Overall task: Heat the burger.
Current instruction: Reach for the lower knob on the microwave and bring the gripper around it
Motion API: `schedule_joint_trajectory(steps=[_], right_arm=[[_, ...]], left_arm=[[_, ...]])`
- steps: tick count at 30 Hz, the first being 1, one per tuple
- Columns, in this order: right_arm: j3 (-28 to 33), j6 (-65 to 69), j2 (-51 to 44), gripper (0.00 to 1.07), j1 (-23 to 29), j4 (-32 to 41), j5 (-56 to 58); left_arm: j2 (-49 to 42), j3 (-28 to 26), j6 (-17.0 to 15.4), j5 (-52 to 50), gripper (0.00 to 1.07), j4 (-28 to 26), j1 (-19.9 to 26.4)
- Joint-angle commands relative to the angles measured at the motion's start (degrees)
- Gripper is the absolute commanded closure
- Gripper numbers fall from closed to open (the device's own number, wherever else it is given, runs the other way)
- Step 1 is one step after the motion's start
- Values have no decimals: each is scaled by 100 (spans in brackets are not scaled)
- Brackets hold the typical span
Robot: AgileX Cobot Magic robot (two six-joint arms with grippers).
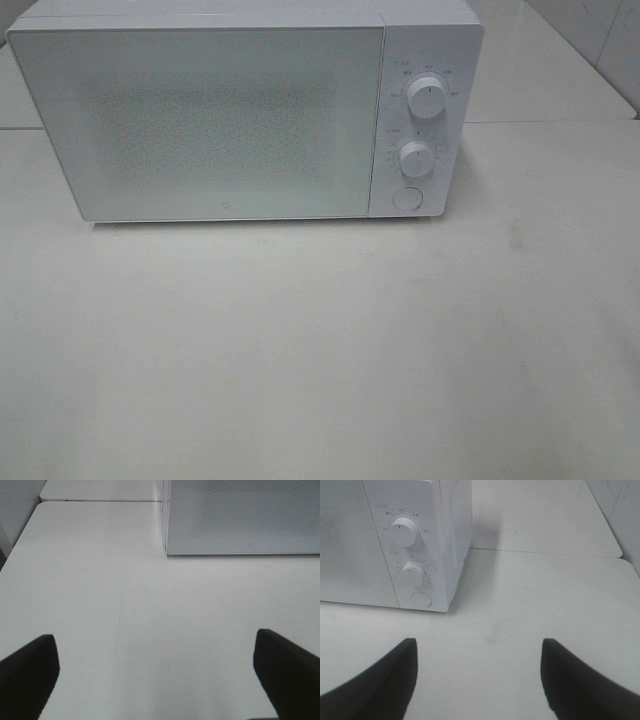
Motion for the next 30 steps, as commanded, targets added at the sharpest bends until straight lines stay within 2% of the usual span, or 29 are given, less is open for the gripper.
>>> schedule_joint_trajectory(steps=[1, 22, 30], right_arm=[[23, 23, 143, 39, -11, 0, -344], [29, 189, 2435, 39, -11, -6, -2956], [29, -183, 3392, 39, 0, -6, -3930]], left_arm=[[-92, 17, 0, -6, 9, 23, 0], [-92, 17, 0, -6, 9, 23, 0], [-92, 17, 0, -6, 9, 23, 0]])
